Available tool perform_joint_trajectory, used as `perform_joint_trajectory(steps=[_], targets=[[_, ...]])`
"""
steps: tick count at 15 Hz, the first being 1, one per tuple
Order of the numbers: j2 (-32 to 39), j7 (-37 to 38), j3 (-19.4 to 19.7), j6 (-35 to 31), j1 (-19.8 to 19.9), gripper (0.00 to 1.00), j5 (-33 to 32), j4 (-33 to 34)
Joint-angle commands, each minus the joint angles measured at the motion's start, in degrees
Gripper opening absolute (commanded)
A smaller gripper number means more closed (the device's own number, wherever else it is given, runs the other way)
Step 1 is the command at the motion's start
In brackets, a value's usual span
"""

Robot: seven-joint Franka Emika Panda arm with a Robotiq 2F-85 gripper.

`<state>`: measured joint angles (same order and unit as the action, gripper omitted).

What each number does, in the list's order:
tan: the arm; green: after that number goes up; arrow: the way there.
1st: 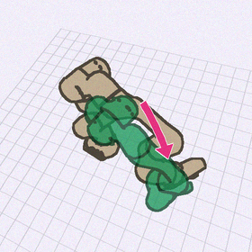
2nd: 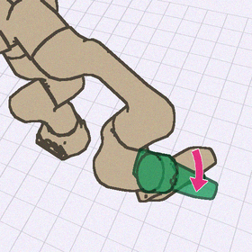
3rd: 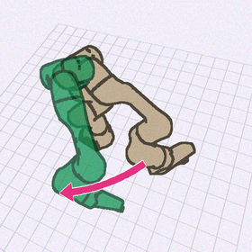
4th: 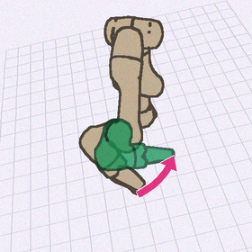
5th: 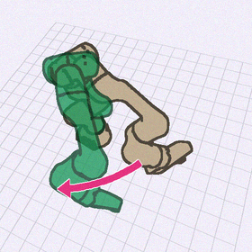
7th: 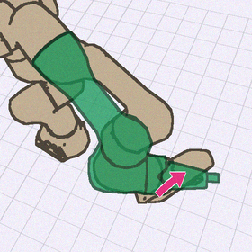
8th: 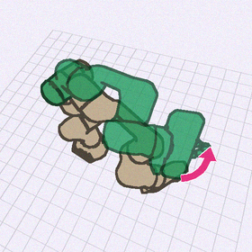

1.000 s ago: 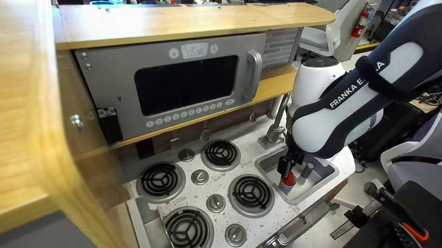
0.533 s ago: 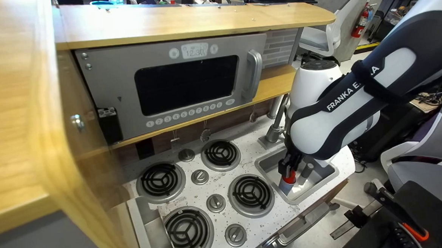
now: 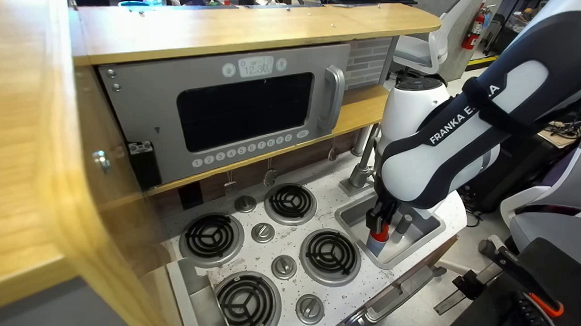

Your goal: Remove the squeeze bottle from the sink and put it on the sink counter

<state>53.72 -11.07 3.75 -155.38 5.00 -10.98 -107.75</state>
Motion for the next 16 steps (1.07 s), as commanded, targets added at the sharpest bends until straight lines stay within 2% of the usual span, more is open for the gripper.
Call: perform_joint_trajectory(steps=[1, 9, 16], targets=[[-4.9, -0.2, 0.3, -0.6, -0.6, 0.10, -0.6, -5.0], [-16.7, 0.0, 1.4, -4.4, -0.5, 0.10, -1.1, -16.5], [-23.5, 1.6, 8.3, -10.4, -0.8, 0.10, -3.4, -21.5]])
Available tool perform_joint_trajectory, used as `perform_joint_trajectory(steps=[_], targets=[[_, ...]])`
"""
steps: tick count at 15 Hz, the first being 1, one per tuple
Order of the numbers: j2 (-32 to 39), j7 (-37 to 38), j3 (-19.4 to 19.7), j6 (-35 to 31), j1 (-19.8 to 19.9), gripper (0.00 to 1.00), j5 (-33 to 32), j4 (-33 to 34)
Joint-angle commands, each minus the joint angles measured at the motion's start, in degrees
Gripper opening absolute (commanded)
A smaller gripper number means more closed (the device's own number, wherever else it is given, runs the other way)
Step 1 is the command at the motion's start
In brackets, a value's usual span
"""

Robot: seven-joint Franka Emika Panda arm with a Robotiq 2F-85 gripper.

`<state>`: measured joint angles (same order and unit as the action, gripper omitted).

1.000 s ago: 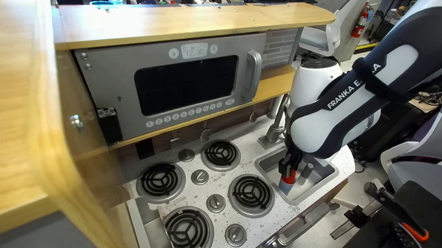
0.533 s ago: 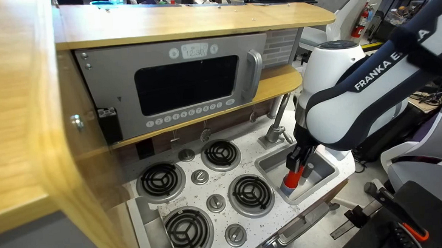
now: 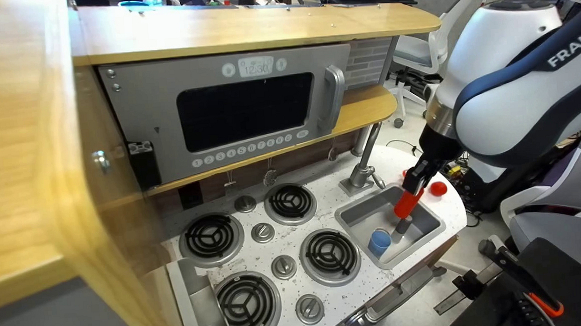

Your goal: Remove the squeeze bottle from the sink and put it on the sink counter

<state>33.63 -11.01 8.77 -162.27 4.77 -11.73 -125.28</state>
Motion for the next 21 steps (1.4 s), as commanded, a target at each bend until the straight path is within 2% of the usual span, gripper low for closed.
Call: perform_joint_trajectory(steps=[1, 4, 7, 16, 21], targets=[[-3.5, 2.2, 4.7, -4.5, -0.6, 0.10, -3.1, -4.1], [-1.7, 3.9, 8.4, -6.4, -0.4, 0.10, -3.2, -2.9], [-0.3, 5.1, 9.6, -4.2, 1.6, 0.10, -1.3, -0.5], [1.6, 4.4, 7.4, -0.7, 9.6, 0.10, 1.6, 3.1], [5.5, 1.9, 4.1, 2.4, 14.2, 0.10, 3.6, 8.6]])
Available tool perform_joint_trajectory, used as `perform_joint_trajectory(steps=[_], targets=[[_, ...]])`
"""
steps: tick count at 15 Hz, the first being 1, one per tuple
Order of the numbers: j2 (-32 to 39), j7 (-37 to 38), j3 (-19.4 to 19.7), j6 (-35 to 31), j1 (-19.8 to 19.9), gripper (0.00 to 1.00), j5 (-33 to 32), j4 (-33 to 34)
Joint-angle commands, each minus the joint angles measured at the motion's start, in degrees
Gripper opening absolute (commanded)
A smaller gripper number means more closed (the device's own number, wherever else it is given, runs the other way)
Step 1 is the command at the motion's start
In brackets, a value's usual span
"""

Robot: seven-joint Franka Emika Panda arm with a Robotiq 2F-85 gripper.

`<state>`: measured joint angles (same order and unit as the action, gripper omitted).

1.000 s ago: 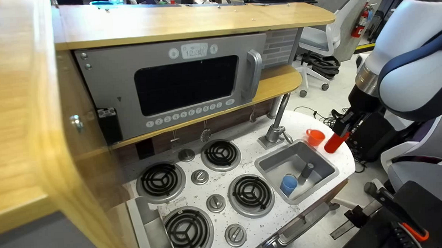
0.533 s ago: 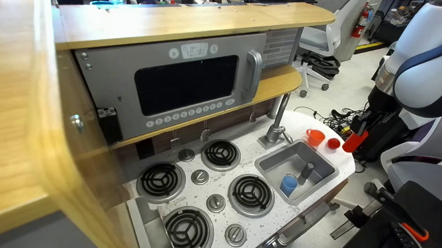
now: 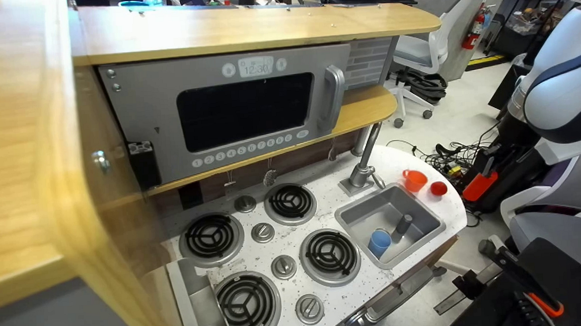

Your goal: Remove the squeeze bottle from the sink and put it on the sink counter

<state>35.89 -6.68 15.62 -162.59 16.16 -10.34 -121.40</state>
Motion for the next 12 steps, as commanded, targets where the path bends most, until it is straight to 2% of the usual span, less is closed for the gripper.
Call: perform_joint_trajectory(steps=[1, 8, 12], targets=[[4.2, -3.0, -3.6, 3.7, 3.5, 0.10, 2.7, 5.9], [11.6, -3.4, -6.6, 7.1, 3.5, 0.10, 4.2, 13.6], [13.9, -3.5, -7.0, 8.1, 3.0, 0.10, 3.8, 16.0]])
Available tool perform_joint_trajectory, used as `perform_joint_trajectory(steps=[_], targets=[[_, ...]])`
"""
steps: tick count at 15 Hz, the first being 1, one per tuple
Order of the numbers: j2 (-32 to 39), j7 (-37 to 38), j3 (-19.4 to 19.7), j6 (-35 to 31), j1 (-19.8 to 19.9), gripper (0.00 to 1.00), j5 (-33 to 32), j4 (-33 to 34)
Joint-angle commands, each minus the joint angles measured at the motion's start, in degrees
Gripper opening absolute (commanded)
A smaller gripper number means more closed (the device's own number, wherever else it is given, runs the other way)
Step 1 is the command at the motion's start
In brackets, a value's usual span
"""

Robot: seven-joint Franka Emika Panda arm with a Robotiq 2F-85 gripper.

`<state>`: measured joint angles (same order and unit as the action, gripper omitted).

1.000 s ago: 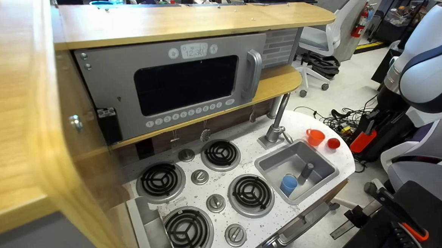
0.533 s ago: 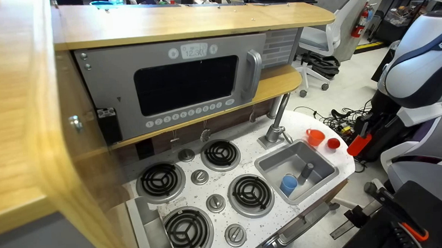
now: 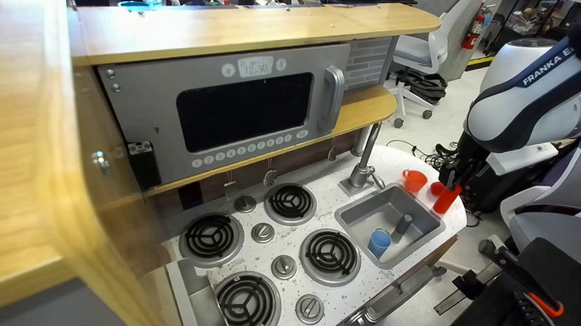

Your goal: Remove the squeeze bottle from the sink and put it on the sink counter

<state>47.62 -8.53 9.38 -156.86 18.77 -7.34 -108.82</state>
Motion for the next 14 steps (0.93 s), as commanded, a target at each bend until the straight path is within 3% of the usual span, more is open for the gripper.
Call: perform_joint_trajectory(steps=[1, 2, 5, 8, 14], targets=[[2.1, -1.8, -0.7, 3.1, 0.2, 0.22, 0.7, 3.8], [2.1, -1.9, -0.6, 3.0, 0.0, 0.60, 0.5, 3.8], [0.9, -2.7, -0.8, 2.9, -0.4, 0.74, 0.2, 2.8], [-1.4, -2.8, -1.3, 2.3, -1.3, 0.97, 0.2, 0.4], [-7.7, -2.3, -1.5, 0.4, -3.7, 1.00, -0.1, -5.6]])
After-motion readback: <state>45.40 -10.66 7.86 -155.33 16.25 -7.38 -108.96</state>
